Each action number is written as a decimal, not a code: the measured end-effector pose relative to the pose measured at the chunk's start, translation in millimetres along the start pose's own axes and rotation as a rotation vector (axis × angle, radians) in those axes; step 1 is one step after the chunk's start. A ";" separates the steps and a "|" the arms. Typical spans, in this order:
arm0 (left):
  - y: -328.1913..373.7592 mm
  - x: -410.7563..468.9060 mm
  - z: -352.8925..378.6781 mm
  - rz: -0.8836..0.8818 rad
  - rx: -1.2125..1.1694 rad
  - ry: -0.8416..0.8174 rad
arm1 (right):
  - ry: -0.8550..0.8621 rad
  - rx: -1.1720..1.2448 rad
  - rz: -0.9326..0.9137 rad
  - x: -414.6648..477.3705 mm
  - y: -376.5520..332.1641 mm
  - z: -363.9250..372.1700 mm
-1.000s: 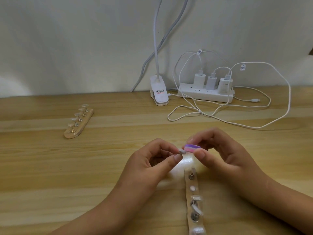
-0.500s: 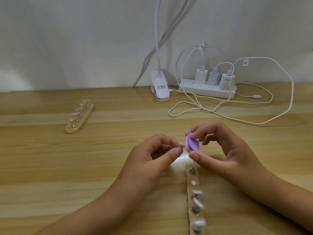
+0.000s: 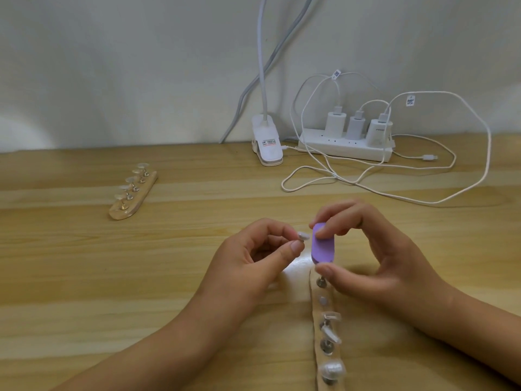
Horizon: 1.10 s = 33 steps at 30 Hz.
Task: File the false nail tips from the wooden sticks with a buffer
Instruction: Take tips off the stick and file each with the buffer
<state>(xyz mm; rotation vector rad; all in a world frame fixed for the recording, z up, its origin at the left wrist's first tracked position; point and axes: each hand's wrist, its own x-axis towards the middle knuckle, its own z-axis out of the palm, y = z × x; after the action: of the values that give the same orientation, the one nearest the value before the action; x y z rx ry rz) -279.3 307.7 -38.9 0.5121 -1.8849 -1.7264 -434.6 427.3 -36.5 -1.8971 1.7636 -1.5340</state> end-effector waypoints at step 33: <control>1.8 -0.7 1.5 0.022 -0.016 -0.007 | 0.009 0.198 0.183 -0.4 -6.2 0.2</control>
<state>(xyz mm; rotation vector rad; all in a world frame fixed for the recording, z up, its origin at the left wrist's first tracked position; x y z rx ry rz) -279.5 309.5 -37.3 0.4780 -1.8734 -1.7293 -430.2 429.4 -32.6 -1.5933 1.6661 -1.5855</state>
